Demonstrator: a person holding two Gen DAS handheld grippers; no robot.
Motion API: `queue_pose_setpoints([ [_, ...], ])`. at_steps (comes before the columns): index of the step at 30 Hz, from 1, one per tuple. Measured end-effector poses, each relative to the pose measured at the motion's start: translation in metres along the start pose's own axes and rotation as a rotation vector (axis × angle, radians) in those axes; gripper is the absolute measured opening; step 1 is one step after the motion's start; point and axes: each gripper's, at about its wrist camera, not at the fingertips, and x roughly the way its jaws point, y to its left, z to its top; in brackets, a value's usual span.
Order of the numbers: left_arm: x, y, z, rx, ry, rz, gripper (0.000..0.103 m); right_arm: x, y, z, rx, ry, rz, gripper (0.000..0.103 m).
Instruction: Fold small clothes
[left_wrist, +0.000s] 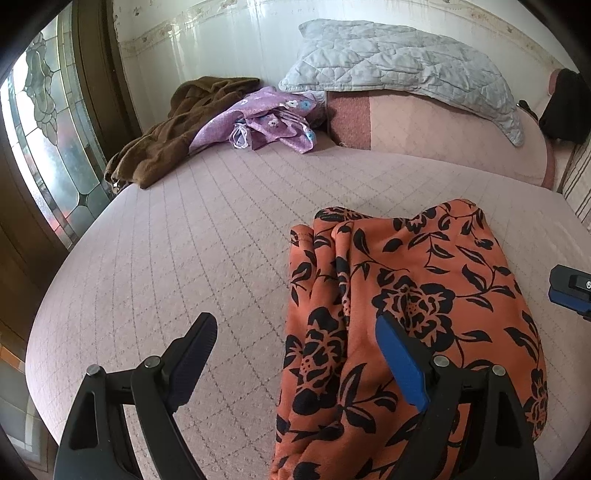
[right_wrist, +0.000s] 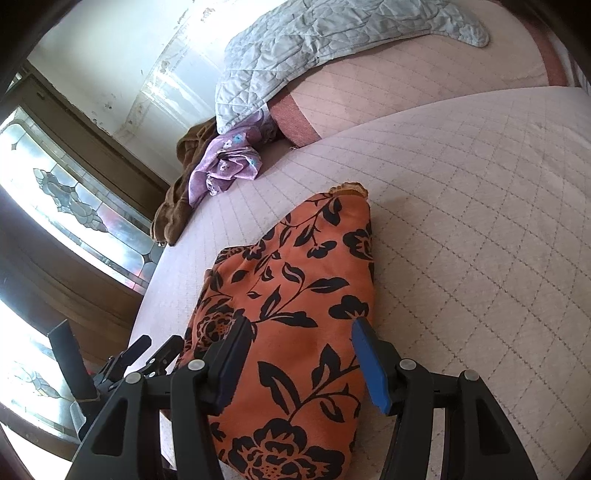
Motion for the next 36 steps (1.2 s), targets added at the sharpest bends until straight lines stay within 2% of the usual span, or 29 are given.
queue_pose_setpoints([
  [11,0.012,0.005,-0.001,-0.022,0.051,-0.032,0.088,0.005,-0.006,-0.001,0.022,0.010,-0.005,0.061],
  [36,0.016,0.007,0.000,-0.043,0.064,-0.040,0.088,0.006,-0.006,0.000,0.016,0.011,-0.005,0.061],
])
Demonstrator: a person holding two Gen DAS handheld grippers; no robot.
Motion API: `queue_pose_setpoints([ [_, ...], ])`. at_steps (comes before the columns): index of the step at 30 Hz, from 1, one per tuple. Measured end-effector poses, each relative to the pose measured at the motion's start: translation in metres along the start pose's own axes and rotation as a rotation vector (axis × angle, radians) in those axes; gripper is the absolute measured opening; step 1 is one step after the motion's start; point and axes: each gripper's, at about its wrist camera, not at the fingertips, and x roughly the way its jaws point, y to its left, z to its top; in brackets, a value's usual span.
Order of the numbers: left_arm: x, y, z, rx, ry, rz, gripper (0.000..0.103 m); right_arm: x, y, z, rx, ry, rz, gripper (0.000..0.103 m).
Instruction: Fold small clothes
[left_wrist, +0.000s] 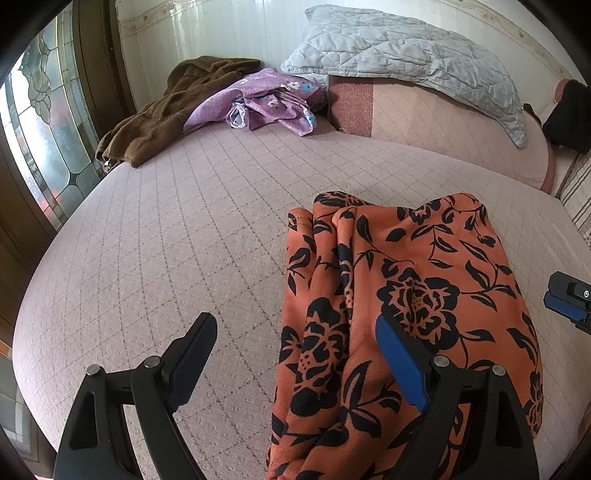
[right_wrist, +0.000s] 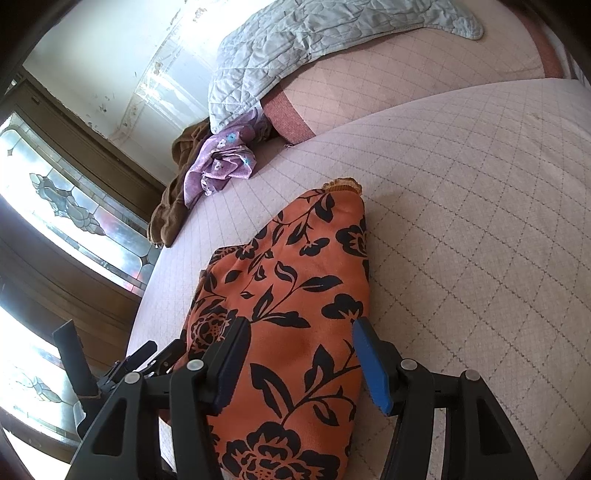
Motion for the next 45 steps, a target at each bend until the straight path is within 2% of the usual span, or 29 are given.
queue_pose_setpoints([
  [34,-0.0006,0.0065,-0.0003,0.005,-0.002,0.000,0.088,0.0061,0.0020,-0.0038,-0.010,0.014,-0.011,0.061],
  [45,0.0011,0.0028,-0.0008,0.016,0.023,-0.052,0.088,0.0082,0.0023,-0.0046,-0.009,0.023,-0.009,0.061],
])
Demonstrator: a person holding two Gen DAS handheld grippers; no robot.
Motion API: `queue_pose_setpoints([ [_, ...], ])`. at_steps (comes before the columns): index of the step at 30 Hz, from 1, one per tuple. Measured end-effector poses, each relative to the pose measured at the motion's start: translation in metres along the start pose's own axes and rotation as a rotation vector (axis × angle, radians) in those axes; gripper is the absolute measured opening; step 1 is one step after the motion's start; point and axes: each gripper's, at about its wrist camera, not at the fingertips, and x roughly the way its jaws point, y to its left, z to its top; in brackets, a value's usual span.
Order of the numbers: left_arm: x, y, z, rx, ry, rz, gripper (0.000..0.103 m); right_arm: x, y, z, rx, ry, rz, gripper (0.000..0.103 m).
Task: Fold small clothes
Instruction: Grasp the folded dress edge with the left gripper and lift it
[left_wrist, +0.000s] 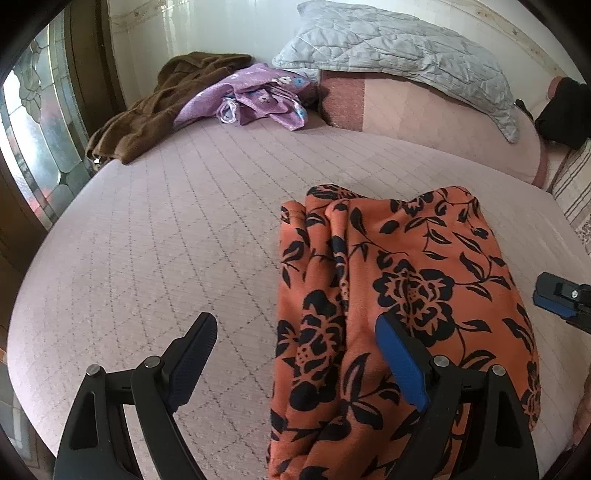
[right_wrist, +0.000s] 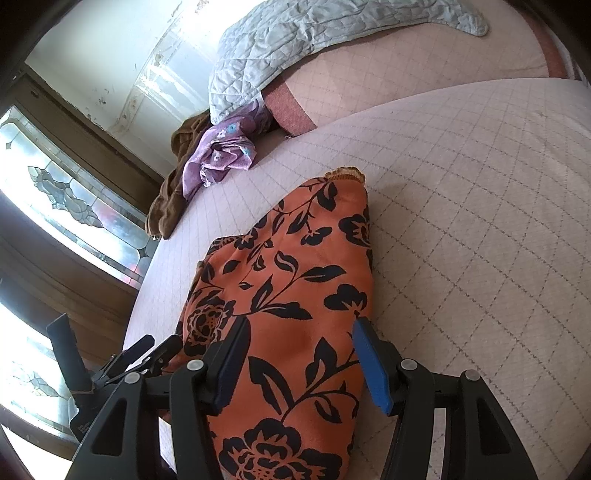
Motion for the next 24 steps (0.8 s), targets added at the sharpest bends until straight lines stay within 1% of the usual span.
queue_pose_setpoints([
  [1,0.000,0.000,0.000,-0.005,0.005,-0.015,0.088,0.001,0.000,0.000,0.002,0.004,0.001,0.062],
  [3,0.002,0.002,0.000,-0.020,0.020,-0.051,0.088,0.002,-0.002,-0.001,0.009,0.010,0.001,0.068],
  [4,0.003,0.004,0.000,-0.027,0.029,-0.071,0.088,0.003,-0.003,-0.001,0.016,0.013,0.002,0.069],
  [5,0.005,0.005,0.001,-0.037,0.044,-0.105,0.088,0.004,-0.004,-0.001,0.022,0.017,0.002,0.070],
  [7,0.012,0.011,0.000,-0.095,0.105,-0.237,0.088,0.007,-0.008,-0.002,0.042,0.030,0.007,0.070],
  [9,0.019,0.016,-0.001,-0.142,0.160,-0.320,0.088,0.010,-0.011,-0.002,0.063,0.043,0.017,0.072],
  [11,0.023,0.021,-0.001,-0.169,0.193,-0.341,0.088,0.013,-0.015,-0.003,0.090,0.057,0.028,0.072],
  [14,0.029,0.028,-0.003,-0.221,0.231,-0.409,0.088,0.020,-0.023,-0.005,0.137,0.086,0.056,0.073],
  [15,0.031,0.031,-0.003,-0.240,0.244,-0.421,0.088,0.022,-0.025,-0.005,0.155,0.096,0.065,0.075],
  [19,0.042,0.039,-0.008,-0.304,0.306,-0.478,0.088,0.029,-0.033,-0.006,0.214,0.111,0.101,0.077],
  [21,0.044,0.040,-0.010,-0.309,0.315,-0.484,0.088,0.034,-0.038,-0.008,0.249,0.126,0.125,0.077],
  [24,0.045,0.038,-0.009,-0.296,0.315,-0.488,0.088,0.052,-0.048,-0.013,0.324,0.178,0.185,0.077],
])
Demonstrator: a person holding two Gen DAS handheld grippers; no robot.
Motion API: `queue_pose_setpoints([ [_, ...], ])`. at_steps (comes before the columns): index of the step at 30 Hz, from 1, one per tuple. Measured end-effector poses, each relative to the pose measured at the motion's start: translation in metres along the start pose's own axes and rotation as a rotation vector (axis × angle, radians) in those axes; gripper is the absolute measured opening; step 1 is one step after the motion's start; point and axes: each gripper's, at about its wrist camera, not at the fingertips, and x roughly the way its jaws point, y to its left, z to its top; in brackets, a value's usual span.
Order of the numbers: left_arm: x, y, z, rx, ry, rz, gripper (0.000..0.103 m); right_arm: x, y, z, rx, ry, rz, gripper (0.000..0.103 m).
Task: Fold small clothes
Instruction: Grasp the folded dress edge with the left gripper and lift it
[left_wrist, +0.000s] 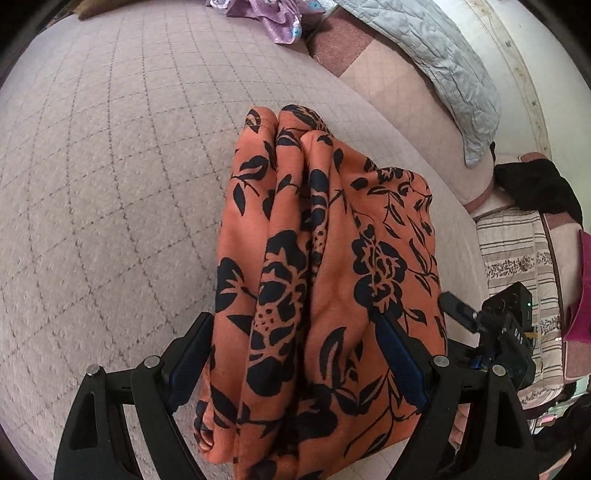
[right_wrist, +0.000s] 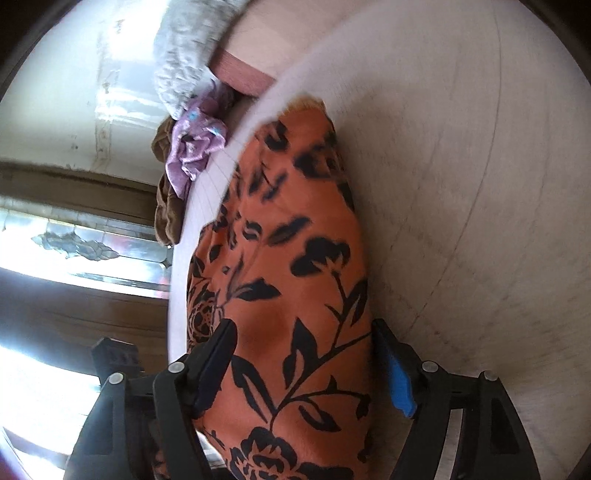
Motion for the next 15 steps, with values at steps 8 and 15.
queue_pose_setpoints([
  [8,0.004,-0.005,0.001,0.028,-0.017,0.019,0.073,0.005,0.002,-0.002,0.014,-0.035,0.032,0.078],
  [15,0.001,-0.015,-0.002,0.084,-0.058,0.056,0.049,0.007,0.021,-0.012,-0.122,-0.083,-0.069,0.063],
])
